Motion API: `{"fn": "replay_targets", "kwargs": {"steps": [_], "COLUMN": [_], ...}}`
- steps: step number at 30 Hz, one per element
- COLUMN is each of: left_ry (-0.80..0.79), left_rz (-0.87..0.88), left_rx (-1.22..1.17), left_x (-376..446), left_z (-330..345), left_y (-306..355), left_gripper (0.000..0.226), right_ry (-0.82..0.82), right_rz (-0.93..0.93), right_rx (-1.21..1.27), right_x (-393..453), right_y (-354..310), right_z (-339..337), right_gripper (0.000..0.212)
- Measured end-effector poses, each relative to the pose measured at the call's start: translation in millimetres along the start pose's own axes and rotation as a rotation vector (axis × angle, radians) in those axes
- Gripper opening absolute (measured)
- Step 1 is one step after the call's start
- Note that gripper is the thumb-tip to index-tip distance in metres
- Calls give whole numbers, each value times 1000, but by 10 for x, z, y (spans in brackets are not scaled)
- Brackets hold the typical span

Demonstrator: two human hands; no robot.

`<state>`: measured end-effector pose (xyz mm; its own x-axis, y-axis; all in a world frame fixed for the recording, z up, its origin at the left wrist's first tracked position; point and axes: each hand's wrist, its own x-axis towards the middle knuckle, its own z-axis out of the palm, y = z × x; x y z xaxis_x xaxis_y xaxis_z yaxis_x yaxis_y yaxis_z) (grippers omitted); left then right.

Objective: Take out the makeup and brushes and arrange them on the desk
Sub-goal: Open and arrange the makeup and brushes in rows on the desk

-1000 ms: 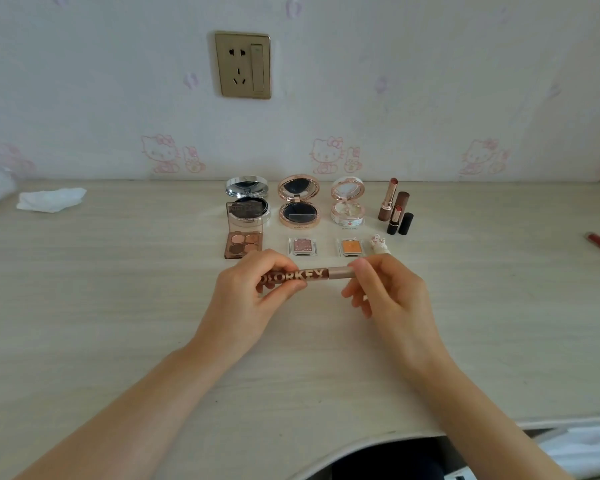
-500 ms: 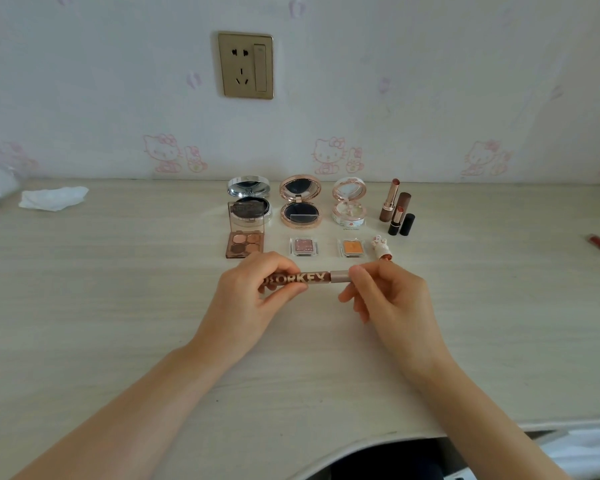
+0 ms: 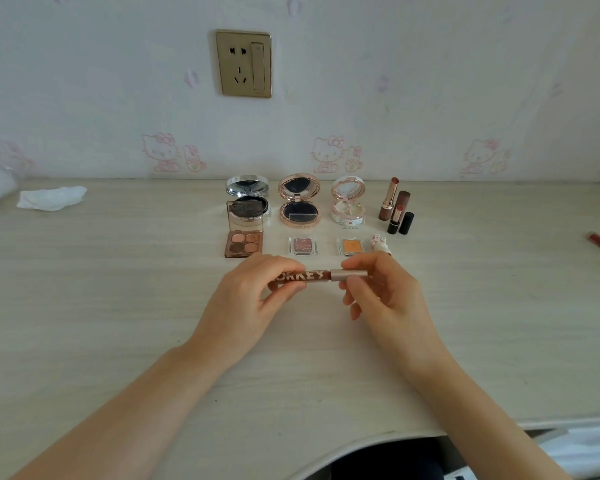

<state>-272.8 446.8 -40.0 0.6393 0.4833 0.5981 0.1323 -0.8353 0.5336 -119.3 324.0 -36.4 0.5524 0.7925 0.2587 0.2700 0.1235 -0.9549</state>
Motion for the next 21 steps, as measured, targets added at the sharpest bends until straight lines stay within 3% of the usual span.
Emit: {"fn": "replay_targets", "kwargs": {"steps": [3, 9, 15, 18, 21], "left_ry": [-8, -35, -59, -53, -43], "left_rz": [32, 164, 128, 103, 82], "left_rx": [13, 157, 89, 64, 42], "left_x": [-2, 11, -1, -2, -16], "left_z": [5, -9, -9, -13, -15], "left_y": [19, 69, 107, 113, 110], "left_gripper": [21, 29, 25, 21, 20], "right_ry": [-23, 16, 34, 24, 24], "right_rz": [9, 10, 35, 71, 50], "right_rx": [47, -32, 28, -19, -2], "right_x": [-1, 3, 14, 18, 17], "right_y": [-7, 26, -1, -1, -20], "right_z": [-3, 10, -18, -19, -15], "right_gripper": [10, 18, 9, 34, 23]}}
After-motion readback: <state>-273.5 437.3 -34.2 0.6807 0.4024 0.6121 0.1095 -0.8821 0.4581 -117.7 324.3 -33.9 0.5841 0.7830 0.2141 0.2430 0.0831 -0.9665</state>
